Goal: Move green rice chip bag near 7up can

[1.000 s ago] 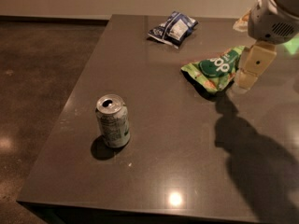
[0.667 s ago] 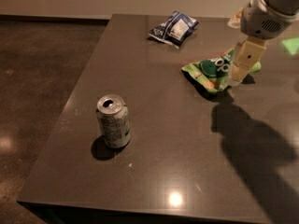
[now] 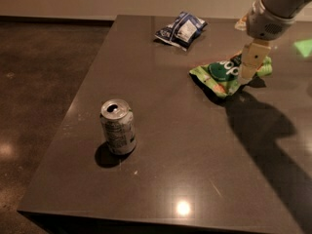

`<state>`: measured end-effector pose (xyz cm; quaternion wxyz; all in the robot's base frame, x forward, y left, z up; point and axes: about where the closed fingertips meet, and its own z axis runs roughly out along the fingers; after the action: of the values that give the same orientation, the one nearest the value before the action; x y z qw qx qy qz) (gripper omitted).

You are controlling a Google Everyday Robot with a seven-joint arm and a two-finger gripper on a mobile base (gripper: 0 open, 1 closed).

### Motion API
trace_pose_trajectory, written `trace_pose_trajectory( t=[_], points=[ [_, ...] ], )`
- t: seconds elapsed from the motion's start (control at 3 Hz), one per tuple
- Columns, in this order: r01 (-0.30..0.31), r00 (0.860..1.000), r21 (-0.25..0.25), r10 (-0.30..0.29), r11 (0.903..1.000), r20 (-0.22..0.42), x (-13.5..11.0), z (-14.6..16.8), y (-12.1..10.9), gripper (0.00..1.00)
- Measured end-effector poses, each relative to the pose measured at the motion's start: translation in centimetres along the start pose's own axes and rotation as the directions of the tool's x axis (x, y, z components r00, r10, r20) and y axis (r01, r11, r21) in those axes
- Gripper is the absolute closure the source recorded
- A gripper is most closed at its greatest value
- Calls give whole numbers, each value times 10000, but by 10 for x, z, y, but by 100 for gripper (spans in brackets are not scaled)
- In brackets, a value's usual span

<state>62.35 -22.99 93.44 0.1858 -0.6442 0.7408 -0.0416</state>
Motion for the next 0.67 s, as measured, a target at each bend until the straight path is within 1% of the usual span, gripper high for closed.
trace_pose_trajectory(
  t=[0.33, 0.67],
  points=[
    [182, 9992, -176, -188, 9997, -353, 14, 22, -11, 0],
    [131, 9994, -465, -145, 9988, -306, 27, 44, -16, 0]
  ],
)
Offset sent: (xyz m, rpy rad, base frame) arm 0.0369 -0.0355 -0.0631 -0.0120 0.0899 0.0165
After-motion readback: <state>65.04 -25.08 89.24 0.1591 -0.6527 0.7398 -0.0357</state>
